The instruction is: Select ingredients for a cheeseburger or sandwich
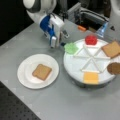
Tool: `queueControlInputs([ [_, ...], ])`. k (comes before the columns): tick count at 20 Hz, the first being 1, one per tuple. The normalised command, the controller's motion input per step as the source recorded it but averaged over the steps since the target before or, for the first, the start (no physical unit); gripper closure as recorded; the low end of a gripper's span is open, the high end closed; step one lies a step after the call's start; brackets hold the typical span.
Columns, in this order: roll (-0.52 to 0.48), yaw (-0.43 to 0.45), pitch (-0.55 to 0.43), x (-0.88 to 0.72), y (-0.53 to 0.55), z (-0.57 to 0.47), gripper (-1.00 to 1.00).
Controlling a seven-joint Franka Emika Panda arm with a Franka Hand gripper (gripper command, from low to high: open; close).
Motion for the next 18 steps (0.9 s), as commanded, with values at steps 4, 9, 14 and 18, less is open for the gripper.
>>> queueControlInputs([
  [4,0.202,-0.012,-0.156,0.13,-0.07,-0.1,-1.0],
  [9,0.195,-0.019,-0.151,0.13,-0.07,-0.1,-1.0],
  [14,0.195,-0.026,-0.15,0.12,-0.04,-0.08,-1.0],
  [18,0.201,-0.043,-0.151,0.11,0.03,-0.07,-1.0],
])
